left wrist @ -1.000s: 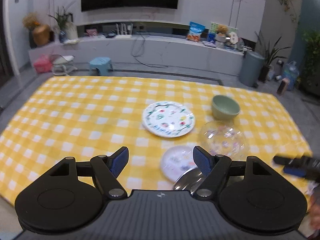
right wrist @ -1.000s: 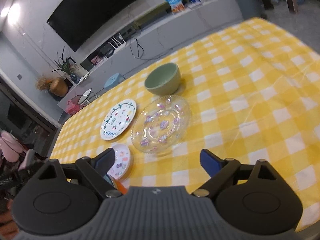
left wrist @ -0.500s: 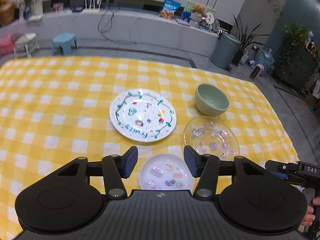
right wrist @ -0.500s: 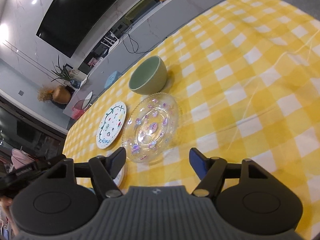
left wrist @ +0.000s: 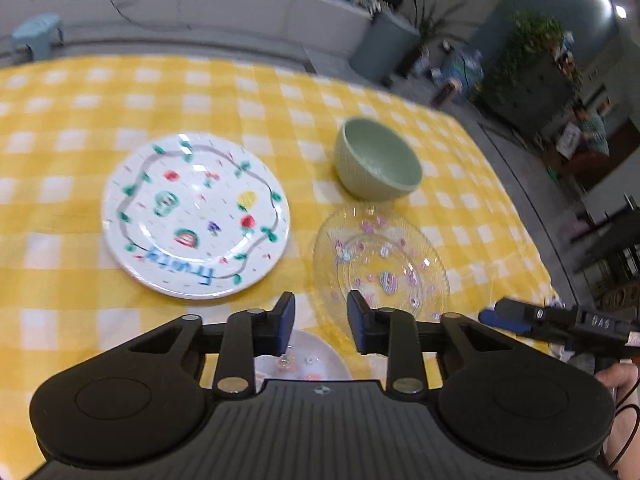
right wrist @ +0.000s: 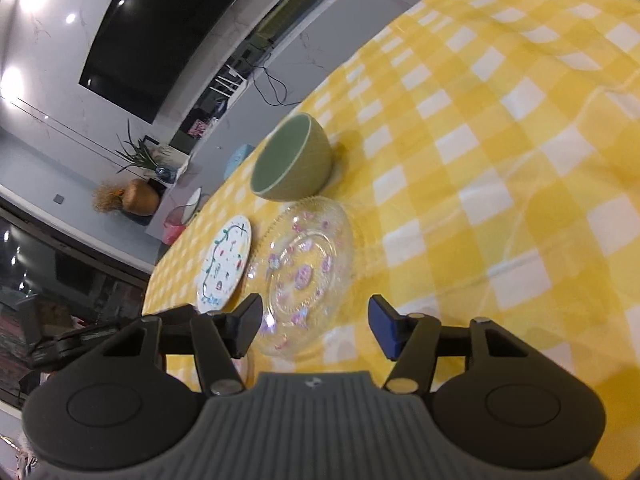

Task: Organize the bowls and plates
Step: 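Move the left tool past the small white plate and close on the glass plate rim, then hold the clear glass plate rim closed in the left tool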

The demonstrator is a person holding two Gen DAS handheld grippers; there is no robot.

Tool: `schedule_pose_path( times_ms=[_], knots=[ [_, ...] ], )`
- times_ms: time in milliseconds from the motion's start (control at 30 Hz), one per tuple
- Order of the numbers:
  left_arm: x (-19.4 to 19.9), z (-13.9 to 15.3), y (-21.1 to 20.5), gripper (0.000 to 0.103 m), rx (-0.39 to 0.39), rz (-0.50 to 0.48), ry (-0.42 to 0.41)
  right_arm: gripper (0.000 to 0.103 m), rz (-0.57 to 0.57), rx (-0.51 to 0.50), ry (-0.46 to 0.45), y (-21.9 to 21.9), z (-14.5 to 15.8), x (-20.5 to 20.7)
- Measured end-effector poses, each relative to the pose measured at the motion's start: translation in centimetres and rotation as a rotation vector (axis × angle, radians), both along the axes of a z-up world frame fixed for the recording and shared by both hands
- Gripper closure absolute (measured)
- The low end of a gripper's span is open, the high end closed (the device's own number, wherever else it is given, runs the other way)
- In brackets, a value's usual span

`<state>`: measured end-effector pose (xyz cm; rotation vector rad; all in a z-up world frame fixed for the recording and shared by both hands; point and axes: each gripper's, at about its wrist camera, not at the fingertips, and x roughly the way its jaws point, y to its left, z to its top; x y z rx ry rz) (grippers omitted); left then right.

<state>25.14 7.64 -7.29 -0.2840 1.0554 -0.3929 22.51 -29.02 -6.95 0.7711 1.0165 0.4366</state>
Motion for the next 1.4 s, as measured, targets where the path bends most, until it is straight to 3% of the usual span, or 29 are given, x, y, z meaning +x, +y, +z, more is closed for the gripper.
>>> schedule_pose_path(
  times_ms=[200,300,567,633,700,933,1400],
  knots=[
    [2.2,-1.3,-0.6,0.074,-0.057,-0.049,0.054,0.048,-0.003,-0.004,0.049,0.0,-2.1,1.5],
    [3.3,-1.9,-0.8,0.087,-0.080,-0.068,0.095,0.055,-0.008,0.009,0.059,0.0,-2.6,2.1],
    [4.8,-3.2,0.0,0.088,-0.141,-0.046,0.133,0.061,-0.026,0.075,0.064,0.0,-3.6,3.1],
    [4.9,-3.6,0.4,0.088,-0.164,-0.035,0.146,0.067,-0.036,0.095,0.078,-0.1,-3.9,3.3],
    [5.2,-4.4,0.3,0.086,-0.141,-0.028,0.184,0.070,-0.042,0.109,0.087,-0.2,-4.2,3.4],
    [4.9,-4.8,0.1,0.093,-0.165,-0.030,0.160,0.094,-0.055,0.096,0.103,-0.3,-4.7,3.4],
    [4.8,-4.7,-0.2,0.094,-0.164,0.002,0.160,0.096,-0.024,0.070,0.086,0.6,-4.2,3.0]
  ],
)
